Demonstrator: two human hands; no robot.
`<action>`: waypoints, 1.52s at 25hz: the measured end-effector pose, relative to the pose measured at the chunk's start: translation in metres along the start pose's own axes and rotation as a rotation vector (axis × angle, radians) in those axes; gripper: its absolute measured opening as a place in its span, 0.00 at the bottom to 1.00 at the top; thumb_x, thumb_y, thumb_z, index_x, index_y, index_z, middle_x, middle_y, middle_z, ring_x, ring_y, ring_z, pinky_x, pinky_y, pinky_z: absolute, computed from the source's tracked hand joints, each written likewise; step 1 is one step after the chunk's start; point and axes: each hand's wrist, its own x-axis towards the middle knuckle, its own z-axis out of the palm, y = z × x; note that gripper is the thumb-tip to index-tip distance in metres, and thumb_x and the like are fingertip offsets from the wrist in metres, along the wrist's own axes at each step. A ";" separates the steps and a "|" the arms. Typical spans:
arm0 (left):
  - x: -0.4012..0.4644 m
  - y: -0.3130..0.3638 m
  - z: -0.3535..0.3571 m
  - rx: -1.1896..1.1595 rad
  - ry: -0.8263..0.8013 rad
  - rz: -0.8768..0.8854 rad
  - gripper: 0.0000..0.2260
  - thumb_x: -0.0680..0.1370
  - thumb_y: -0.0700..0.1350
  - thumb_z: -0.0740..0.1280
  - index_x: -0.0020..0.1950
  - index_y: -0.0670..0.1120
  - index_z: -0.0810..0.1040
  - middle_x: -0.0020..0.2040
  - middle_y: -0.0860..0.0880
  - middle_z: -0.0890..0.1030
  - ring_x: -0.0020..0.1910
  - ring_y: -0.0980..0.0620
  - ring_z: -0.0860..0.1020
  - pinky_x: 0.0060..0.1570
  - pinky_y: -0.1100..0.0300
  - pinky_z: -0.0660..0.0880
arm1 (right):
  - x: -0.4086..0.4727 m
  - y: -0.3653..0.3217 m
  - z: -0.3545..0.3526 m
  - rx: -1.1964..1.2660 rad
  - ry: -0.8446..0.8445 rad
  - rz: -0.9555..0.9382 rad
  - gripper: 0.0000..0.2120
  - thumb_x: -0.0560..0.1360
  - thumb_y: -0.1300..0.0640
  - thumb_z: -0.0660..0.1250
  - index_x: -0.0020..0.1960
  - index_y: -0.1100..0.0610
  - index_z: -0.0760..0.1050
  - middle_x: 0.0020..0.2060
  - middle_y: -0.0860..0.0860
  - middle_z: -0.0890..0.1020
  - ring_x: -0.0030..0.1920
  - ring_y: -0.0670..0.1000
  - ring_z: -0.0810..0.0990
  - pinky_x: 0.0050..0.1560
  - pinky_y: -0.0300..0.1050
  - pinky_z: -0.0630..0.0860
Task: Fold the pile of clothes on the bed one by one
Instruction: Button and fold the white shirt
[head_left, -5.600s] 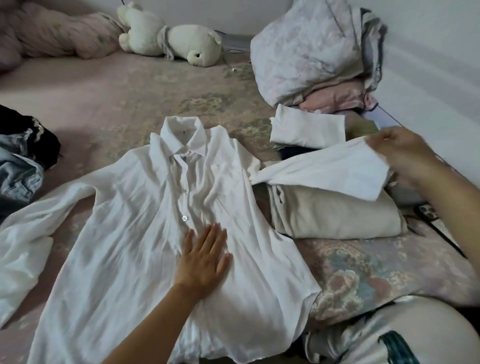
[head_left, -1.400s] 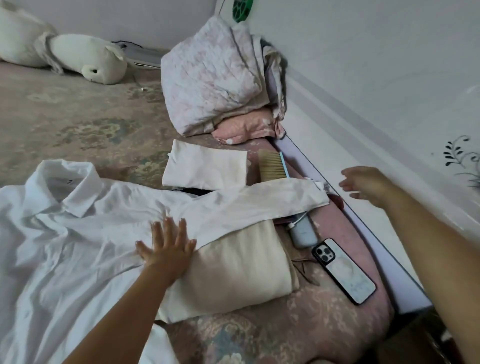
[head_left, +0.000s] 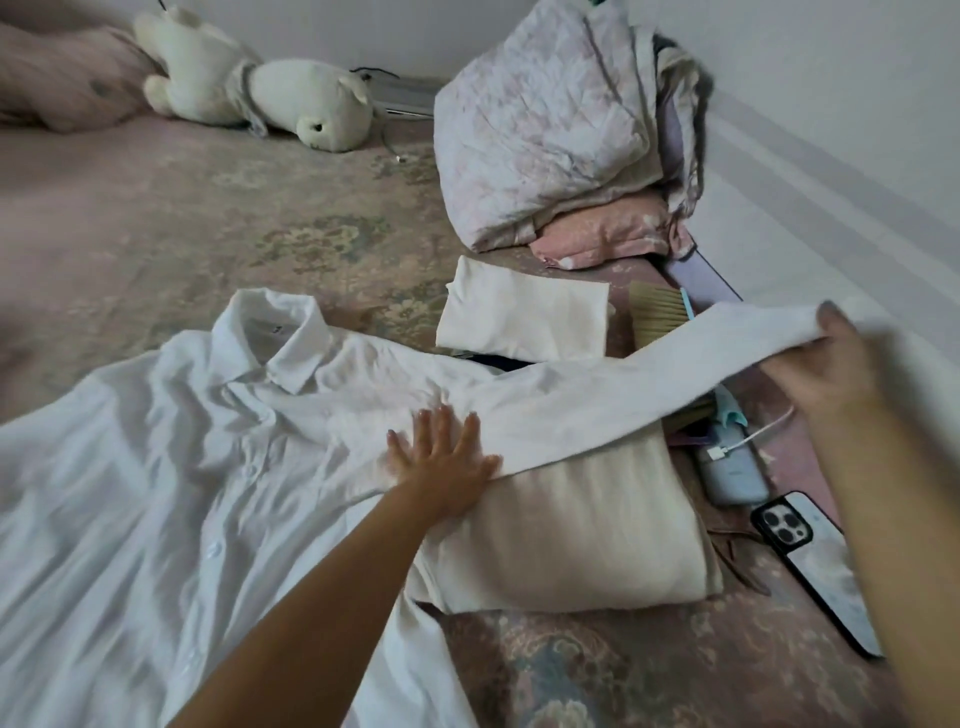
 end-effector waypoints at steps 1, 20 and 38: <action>0.001 -0.003 -0.002 -0.041 -0.045 0.019 0.29 0.80 0.63 0.47 0.77 0.57 0.41 0.78 0.49 0.37 0.75 0.44 0.34 0.68 0.35 0.38 | -0.027 -0.004 0.029 0.074 0.033 -0.051 0.19 0.73 0.59 0.65 0.61 0.66 0.70 0.52 0.65 0.81 0.50 0.65 0.82 0.36 0.59 0.81; -0.089 -0.369 -0.148 -1.504 0.352 -0.440 0.17 0.80 0.45 0.62 0.64 0.34 0.73 0.47 0.38 0.79 0.49 0.39 0.80 0.42 0.51 0.80 | -0.283 0.403 0.382 -1.206 -1.075 -0.137 0.21 0.75 0.57 0.62 0.68 0.56 0.71 0.71 0.57 0.66 0.72 0.55 0.61 0.72 0.45 0.58; 0.041 -0.405 -0.144 -0.150 0.439 -0.235 0.20 0.81 0.49 0.59 0.69 0.40 0.68 0.68 0.37 0.70 0.66 0.38 0.68 0.63 0.49 0.64 | -0.011 0.338 0.267 -1.874 -0.107 -0.179 0.31 0.76 0.43 0.63 0.70 0.60 0.63 0.67 0.61 0.70 0.66 0.63 0.70 0.63 0.56 0.70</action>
